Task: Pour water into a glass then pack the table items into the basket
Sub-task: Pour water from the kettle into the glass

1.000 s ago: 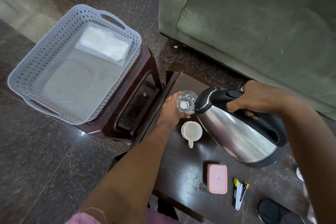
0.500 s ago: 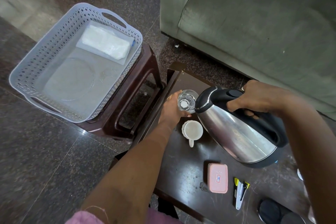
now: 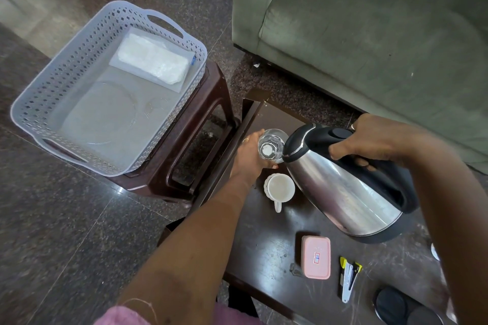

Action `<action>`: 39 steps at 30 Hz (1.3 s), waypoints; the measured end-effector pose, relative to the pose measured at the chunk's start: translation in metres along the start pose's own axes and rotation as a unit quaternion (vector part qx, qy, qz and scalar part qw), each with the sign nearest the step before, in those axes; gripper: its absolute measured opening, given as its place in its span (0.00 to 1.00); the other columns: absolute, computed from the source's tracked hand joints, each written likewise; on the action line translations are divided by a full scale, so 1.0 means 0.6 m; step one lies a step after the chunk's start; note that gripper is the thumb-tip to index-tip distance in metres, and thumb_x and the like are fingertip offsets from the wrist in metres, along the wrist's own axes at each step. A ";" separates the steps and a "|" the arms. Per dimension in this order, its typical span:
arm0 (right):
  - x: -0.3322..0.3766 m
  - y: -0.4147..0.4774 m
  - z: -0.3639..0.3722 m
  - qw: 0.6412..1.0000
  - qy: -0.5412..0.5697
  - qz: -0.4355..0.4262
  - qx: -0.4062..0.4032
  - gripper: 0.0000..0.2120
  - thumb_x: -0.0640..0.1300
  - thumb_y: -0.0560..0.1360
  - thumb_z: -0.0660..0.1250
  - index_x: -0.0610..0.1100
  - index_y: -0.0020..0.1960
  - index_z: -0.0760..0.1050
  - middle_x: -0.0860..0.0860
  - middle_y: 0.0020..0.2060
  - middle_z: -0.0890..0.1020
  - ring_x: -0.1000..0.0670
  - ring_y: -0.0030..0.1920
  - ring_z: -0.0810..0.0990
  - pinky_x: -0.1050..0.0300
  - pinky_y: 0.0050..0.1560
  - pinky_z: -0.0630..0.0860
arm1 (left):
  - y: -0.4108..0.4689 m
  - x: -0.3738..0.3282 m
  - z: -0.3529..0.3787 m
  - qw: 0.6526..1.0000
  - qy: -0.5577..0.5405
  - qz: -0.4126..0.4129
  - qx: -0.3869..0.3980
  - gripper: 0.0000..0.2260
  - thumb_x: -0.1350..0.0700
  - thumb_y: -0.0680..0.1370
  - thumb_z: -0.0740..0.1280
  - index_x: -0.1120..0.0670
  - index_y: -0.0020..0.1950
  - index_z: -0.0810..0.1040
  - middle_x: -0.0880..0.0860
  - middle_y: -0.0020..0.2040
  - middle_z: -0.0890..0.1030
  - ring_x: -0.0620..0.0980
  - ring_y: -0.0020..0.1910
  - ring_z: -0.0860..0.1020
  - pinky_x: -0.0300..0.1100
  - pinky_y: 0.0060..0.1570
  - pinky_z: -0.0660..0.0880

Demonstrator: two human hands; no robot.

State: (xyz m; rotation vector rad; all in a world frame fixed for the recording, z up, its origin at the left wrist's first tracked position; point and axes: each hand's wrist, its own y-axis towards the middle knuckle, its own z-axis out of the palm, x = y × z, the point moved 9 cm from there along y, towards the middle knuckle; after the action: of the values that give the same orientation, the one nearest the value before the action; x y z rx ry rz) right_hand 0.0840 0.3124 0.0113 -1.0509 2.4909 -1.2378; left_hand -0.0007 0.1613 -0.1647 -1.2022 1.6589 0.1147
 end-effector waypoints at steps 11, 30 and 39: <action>0.008 -0.002 -0.002 1.000 -0.005 -0.007 0.008 0.16 0.50 0.59 0.68 0.42 0.18 0.69 0.47 0.15 0.73 0.50 0.17 0.68 0.59 0.30 0.68 | -0.002 -0.002 -0.001 1.000 0.000 -0.001 0.001 0.43 0.60 0.58 0.81 0.55 0.70 0.66 0.55 0.65 0.75 0.52 0.66 0.71 0.41 0.64 0.67; 0.011 -0.011 -0.015 1.000 0.006 -0.004 -0.004 0.18 0.48 0.61 0.69 0.43 0.18 0.67 0.49 0.13 0.71 0.51 0.14 0.67 0.66 0.21 0.64 | -0.002 0.001 0.000 1.000 -0.008 -0.002 -0.003 0.44 0.60 0.57 0.81 0.54 0.70 0.66 0.55 0.65 0.74 0.52 0.66 0.71 0.41 0.64 0.66; 0.012 -0.014 -0.013 1.000 0.007 -0.004 -0.001 0.20 0.46 0.63 0.69 0.44 0.16 0.66 0.49 0.13 0.71 0.51 0.14 0.66 0.66 0.19 0.63 | -0.003 -0.001 0.000 1.000 -0.004 -0.003 0.000 0.43 0.60 0.58 0.81 0.54 0.70 0.66 0.55 0.65 0.74 0.52 0.66 0.70 0.43 0.65 0.67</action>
State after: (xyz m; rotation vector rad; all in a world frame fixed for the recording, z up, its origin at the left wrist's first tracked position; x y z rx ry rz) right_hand 0.0796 0.3091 0.0237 -1.0558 2.5013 -1.2499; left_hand 0.0006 0.1609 -0.1637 -1.2050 1.6489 0.1154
